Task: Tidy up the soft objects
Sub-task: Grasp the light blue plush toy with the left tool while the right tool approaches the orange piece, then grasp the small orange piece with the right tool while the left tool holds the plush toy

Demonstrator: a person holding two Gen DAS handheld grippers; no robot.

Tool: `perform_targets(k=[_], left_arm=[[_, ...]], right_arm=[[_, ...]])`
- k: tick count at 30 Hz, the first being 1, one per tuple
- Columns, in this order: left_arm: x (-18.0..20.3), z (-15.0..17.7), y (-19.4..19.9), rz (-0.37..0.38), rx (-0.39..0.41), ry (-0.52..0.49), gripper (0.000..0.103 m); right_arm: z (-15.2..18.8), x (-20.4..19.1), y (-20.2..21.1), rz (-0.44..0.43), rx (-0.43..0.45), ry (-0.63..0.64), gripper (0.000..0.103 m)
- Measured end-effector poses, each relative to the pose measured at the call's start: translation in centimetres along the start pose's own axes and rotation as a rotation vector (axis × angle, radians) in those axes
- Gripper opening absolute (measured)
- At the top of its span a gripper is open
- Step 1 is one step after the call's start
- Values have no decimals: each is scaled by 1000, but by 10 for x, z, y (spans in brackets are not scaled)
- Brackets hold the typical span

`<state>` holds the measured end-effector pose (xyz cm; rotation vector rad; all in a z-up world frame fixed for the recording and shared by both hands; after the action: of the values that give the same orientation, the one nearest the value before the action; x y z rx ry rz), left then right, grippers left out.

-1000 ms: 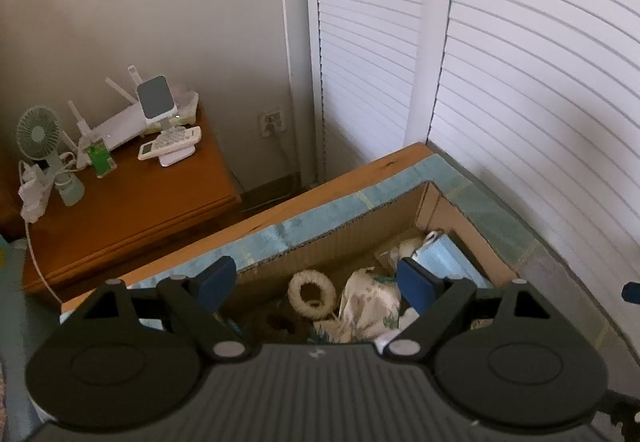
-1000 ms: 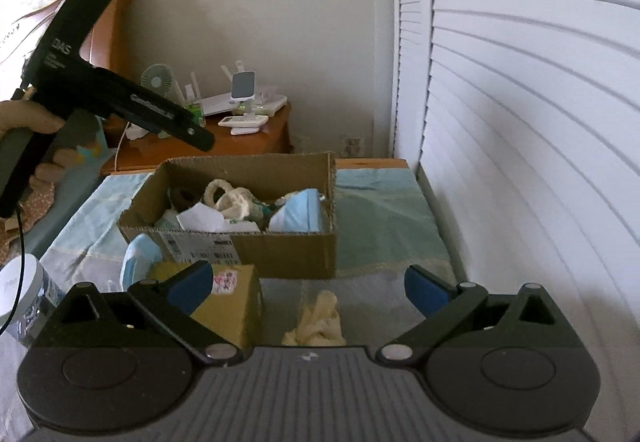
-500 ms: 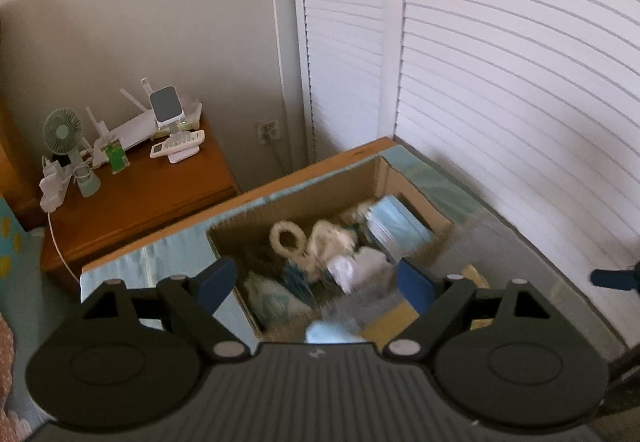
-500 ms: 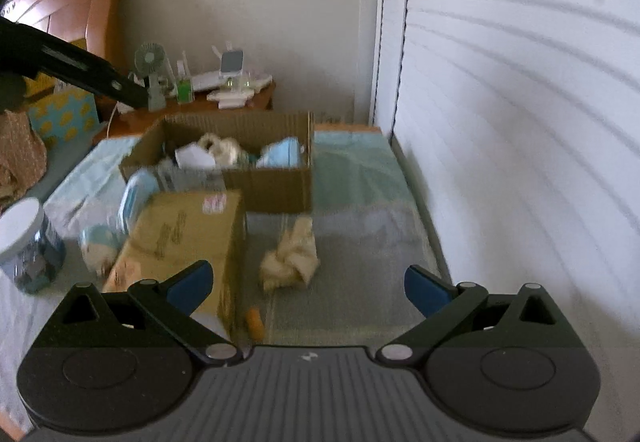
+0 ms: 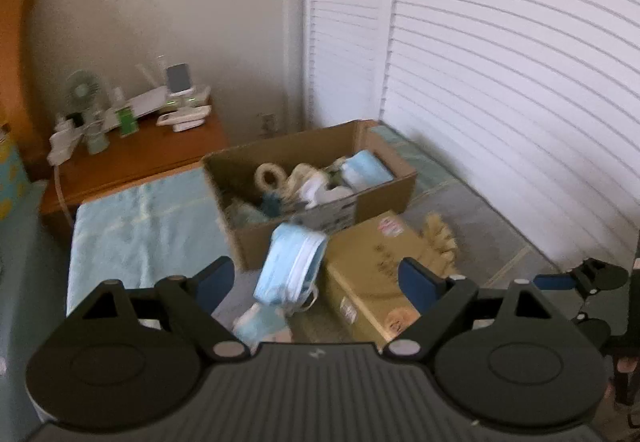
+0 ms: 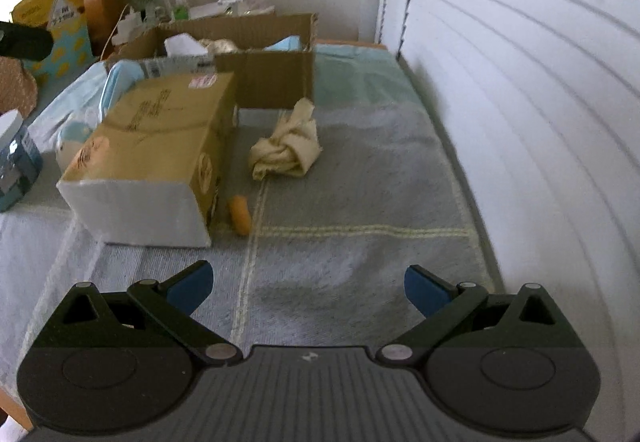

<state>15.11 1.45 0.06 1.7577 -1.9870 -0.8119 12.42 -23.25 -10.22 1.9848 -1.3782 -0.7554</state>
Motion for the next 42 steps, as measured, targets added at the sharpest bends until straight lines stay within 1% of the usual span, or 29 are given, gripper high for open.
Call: perform_targets(k=[3, 5, 8, 12, 18, 21, 24, 26, 28, 33, 35, 37, 42], left_arm=[[-4, 13, -3, -14, -28, 47, 89], [-7, 21, -5, -27, -38, 70, 89], [-8, 29, -12, -52, -56, 59, 89], [-11, 35, -26, -55, -98, 38, 89], [-12, 34, -48, -80, -126, -38, 89], [-11, 33, -60, -84, -149, -63, 86], [-11, 33, -70, -76, -168, -70, 81], [-12, 34, -77, -76, -183, -68, 71], [-12, 36, -82, -74, -200, -59, 66], [-10, 36, -90, -68, -215, -57, 63], [-10, 36, -91, -59, -221, -61, 53], [-9, 37, -93, -55, -231, -69, 47], [-6, 37, -87, -42, -231, -74, 46]], right_arm=[[2, -3, -9, -3, -36, 18, 103], [3, -4, -9, -13, -30, 30, 103], [3, -2, -9, -22, -33, 31, 103], [3, -2, -9, -25, -32, 35, 103], [3, -3, -10, -20, -27, 30, 103], [3, -3, -10, -20, -27, 30, 103], [4, -3, -10, -21, -22, 33, 103], [5, -3, -9, -22, -15, 36, 103], [6, -3, -9, -22, -9, 37, 103], [7, -3, -8, -25, 4, 41, 103], [8, -3, -8, -24, 8, 41, 103], [8, -3, -7, -24, 12, 41, 103], [9, -3, -7, -22, 20, 39, 103]])
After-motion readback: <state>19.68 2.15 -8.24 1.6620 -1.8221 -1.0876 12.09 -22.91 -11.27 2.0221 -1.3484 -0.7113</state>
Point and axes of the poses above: each gripper's, at about its wrist camera, not at the fingertips, and y roughly against the way its jaws point, x to its right, z to its underside, the point moved 2 cm from there along -y, roughly the way its jaws point, and after that the axes turned 11 degrees about -z, right-handed, at the moved point
